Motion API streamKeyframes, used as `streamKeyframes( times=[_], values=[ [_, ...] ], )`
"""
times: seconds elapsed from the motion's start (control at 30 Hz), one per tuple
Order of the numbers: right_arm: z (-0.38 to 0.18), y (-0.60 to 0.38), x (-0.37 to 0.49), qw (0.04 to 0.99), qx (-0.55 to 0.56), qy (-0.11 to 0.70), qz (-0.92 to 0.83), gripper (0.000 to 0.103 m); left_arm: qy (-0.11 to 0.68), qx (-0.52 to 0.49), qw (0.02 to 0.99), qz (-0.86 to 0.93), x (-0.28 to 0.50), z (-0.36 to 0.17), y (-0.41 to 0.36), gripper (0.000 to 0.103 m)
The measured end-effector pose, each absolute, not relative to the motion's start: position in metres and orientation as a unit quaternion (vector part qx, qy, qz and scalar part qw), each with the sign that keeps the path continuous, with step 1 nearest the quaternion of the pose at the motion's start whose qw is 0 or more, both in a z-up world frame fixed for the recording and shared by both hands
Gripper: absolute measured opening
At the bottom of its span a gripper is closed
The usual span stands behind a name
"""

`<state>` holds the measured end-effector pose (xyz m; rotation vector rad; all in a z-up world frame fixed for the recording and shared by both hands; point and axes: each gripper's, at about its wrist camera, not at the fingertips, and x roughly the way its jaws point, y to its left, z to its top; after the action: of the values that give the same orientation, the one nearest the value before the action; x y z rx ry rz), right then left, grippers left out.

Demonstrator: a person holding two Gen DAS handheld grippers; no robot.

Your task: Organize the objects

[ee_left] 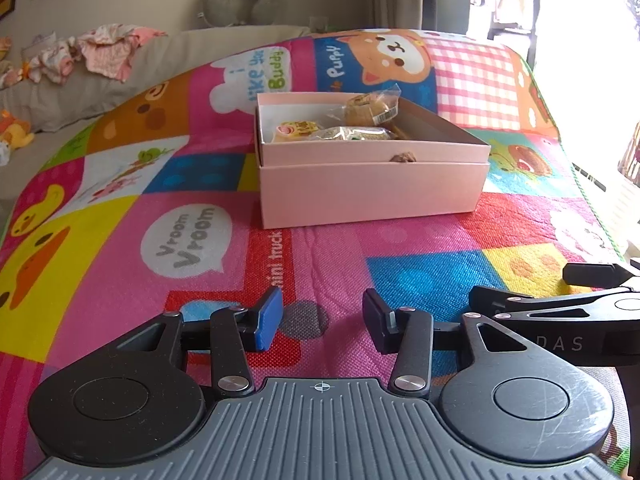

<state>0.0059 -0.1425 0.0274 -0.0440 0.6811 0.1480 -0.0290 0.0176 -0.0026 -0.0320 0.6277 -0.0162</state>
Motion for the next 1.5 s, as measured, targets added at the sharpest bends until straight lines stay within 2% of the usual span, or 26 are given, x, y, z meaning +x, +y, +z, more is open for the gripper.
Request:
streamKeyframes(
  times=[1.5],
  values=[
    [0.0272,-0.1421,0.006,0.94,-0.022,0.334,0.072,0.103,0.31,-0.01,0.951,-0.006,-0.028,-0.0029,0.0159,0.05]
  ],
)
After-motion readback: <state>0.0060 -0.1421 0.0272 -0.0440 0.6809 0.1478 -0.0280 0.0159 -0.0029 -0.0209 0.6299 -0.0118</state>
